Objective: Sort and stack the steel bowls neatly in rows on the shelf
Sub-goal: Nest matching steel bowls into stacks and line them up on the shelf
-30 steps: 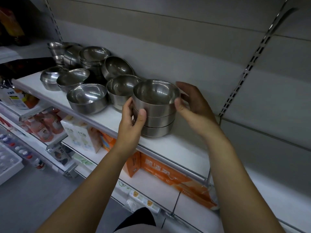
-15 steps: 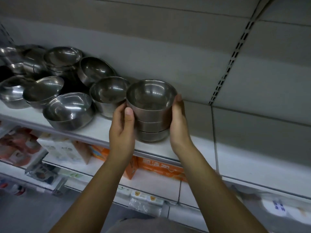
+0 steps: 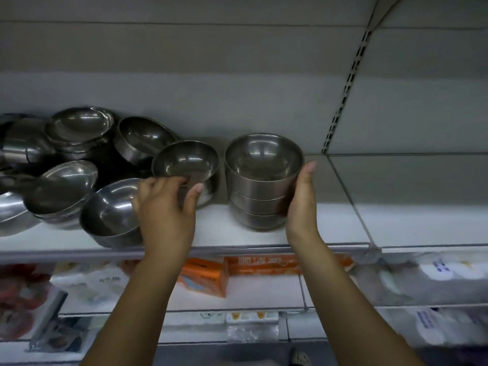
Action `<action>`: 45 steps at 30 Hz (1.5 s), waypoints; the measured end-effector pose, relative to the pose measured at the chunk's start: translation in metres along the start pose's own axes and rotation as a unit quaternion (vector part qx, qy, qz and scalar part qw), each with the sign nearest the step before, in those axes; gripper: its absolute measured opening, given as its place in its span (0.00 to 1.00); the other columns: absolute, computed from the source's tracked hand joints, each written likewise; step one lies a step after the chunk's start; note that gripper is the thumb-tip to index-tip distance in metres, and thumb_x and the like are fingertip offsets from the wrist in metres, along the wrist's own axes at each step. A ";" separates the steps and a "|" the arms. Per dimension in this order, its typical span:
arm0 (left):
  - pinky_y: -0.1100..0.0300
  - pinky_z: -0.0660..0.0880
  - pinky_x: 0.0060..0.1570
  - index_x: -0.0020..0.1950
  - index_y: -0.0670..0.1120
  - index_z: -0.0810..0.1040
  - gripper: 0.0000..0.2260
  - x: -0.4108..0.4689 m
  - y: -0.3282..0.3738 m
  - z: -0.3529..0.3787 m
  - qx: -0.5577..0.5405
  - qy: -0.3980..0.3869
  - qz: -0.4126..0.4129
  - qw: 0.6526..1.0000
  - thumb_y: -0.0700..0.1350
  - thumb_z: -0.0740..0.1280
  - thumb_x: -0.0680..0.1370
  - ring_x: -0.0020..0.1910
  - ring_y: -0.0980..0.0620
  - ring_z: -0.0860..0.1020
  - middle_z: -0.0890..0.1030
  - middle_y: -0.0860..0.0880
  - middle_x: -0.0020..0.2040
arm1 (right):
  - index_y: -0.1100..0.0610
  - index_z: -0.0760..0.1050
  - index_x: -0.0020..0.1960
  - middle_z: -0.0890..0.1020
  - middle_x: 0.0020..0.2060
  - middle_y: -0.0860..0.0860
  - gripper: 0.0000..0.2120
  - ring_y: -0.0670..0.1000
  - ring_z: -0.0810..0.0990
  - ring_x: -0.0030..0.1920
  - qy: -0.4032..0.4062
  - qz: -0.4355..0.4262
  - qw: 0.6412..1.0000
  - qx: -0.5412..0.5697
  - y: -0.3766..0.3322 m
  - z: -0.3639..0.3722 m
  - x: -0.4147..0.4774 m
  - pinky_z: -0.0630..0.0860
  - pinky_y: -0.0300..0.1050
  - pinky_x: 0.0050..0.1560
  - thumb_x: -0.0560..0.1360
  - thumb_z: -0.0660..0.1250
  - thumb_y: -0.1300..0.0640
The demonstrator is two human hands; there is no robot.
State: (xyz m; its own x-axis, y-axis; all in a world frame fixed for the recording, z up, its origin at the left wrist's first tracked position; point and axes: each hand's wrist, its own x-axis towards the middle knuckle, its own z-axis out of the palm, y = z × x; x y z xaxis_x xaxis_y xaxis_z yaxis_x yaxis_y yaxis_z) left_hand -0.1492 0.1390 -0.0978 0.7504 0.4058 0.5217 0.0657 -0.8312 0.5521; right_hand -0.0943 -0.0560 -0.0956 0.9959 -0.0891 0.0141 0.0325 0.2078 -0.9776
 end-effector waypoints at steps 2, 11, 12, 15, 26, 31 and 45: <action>0.44 0.67 0.59 0.56 0.45 0.84 0.12 0.003 -0.002 0.000 0.017 -0.044 0.037 0.998 0.52 0.72 0.78 0.59 0.40 0.74 0.85 0.46 0.52 | 0.45 0.74 0.69 0.80 0.64 0.45 0.51 0.45 0.77 0.66 0.013 -0.003 1.000 -0.001 0.001 0.001 -0.003 0.72 0.50 0.69 0.58 0.54 0.13; 0.46 0.69 0.55 0.51 0.43 0.85 0.06 0.012 -0.012 0.001 -0.005 -0.045 0.064 0.997 0.45 0.72 0.79 0.53 0.38 0.76 0.85 0.43 0.47 | 0.40 0.73 0.70 0.78 0.66 0.42 0.39 0.39 0.74 0.65 0.038 -0.001 0.999 -0.018 0.001 0.006 -0.016 0.70 0.42 0.65 0.68 0.51 0.21; 0.46 0.69 0.57 0.52 0.43 0.84 0.07 0.010 -0.009 0.001 -0.030 -0.027 0.069 0.997 0.46 0.72 0.79 0.54 0.40 0.76 0.85 0.45 0.48 | 0.39 0.73 0.69 0.78 0.66 0.41 0.38 0.38 0.74 0.65 0.038 -0.001 0.999 -0.017 0.000 0.006 -0.017 0.70 0.41 0.65 0.68 0.51 0.21; 0.56 0.72 0.61 0.58 0.45 0.83 0.10 -0.004 0.010 0.000 -0.194 0.002 0.066 0.979 0.48 0.71 0.80 0.58 0.50 0.77 0.83 0.49 0.54 | 0.37 0.73 0.65 0.80 0.61 0.38 0.32 0.33 0.75 0.60 0.036 -0.001 0.999 -0.008 -0.004 0.007 -0.016 0.72 0.37 0.60 0.69 0.51 0.23; 0.83 0.68 0.49 0.73 0.57 0.70 0.19 -0.017 0.053 0.024 -0.468 -0.237 -0.150 0.838 0.59 0.58 0.82 0.53 0.82 0.72 0.75 0.69 0.60 | 0.43 0.76 0.66 0.82 0.59 0.40 0.34 0.35 0.79 0.60 0.002 0.005 1.000 -0.005 -0.006 0.005 -0.014 0.75 0.31 0.53 0.71 0.49 0.27; 0.68 0.74 0.61 0.72 0.56 0.73 0.26 -0.014 0.057 0.029 -0.488 -0.228 -0.169 0.825 0.65 0.62 0.76 0.60 0.70 0.77 0.80 0.63 0.63 | 0.42 0.77 0.63 0.83 0.57 0.39 0.29 0.36 0.79 0.59 -0.007 0.019 1.000 0.011 -0.009 -0.001 -0.012 0.75 0.32 0.55 0.76 0.47 0.30; 0.46 0.76 0.68 0.70 0.53 0.77 0.33 -0.046 0.164 0.070 -0.507 -0.231 -0.135 0.819 0.69 0.69 0.71 0.66 0.56 0.79 0.83 0.56 0.64 | 0.41 0.78 0.62 0.82 0.59 0.39 0.31 0.41 0.76 0.65 0.046 -0.003 0.998 0.030 -0.059 -0.123 -0.007 0.71 0.45 0.70 0.71 0.51 0.27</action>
State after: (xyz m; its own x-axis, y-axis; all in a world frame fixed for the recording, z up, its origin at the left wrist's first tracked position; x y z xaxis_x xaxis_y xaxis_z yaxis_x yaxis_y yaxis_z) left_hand -0.1272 -0.0427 -0.0768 0.9828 0.1416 0.1187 -0.1340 0.1038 0.9855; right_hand -0.1136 -0.1872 -0.0640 0.9839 -0.1787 -0.0012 0.0469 0.2647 -0.9632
